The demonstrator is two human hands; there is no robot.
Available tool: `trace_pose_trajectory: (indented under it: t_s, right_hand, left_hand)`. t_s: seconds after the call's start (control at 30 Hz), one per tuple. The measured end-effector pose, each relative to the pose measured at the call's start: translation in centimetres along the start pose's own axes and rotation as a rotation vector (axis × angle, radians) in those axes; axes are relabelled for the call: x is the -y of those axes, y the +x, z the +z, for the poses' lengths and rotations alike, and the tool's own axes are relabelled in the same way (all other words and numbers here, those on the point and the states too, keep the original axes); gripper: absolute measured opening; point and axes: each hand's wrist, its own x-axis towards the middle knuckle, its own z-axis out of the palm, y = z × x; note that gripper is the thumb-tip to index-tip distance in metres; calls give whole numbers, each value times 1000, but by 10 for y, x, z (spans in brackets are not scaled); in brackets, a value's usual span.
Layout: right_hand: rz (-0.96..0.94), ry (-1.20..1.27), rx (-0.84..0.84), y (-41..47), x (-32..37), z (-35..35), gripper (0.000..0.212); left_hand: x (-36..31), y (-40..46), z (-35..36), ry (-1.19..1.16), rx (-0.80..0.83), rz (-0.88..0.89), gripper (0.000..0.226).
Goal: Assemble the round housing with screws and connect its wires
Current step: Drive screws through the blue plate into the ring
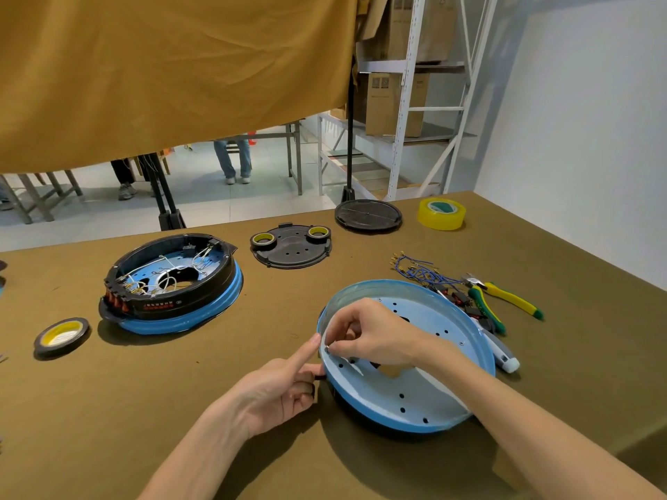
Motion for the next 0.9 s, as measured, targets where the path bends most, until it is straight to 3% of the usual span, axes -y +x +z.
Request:
trace_pose_trajectory:
  t_s: [0.13, 0.2, 0.33, 0.5, 0.6, 0.7, 0.77, 0.9]
  right_hand:
    - [-35, -105, -50, -1, 3, 8, 11]
    - [-14, -30, -28, -2, 2, 5, 21]
    - [-13, 4, -46, -3, 2, 3, 5]
    - [10, -94, -50, -2, 4, 5, 4]
    - [-10, -161, -102, -3, 8, 8, 6]
    - [-29, -159, -149, -7, 14, 6, 6]
    - [-42, -131, -242, -12, 17, -4, 4]
    - [-18, -106, -674, -30, 5, -47, 14]
  left_hand:
    - [0, -1, 1, 18, -6, 8, 84]
    - [0, -1, 1, 20, -16, 10, 85]
    - [1, 1, 0, 32, -18, 25, 84]
    - [1, 3, -1, 27, -16, 24, 78]
    - [0, 3, 1, 32, 23, 37, 62]
    - [-2, 4, 7, 137, -58, 88, 69]
    - [-4, 3, 8, 238, -134, 169, 81]
    - [-10, -1, 2, 252, -166, 271, 77]
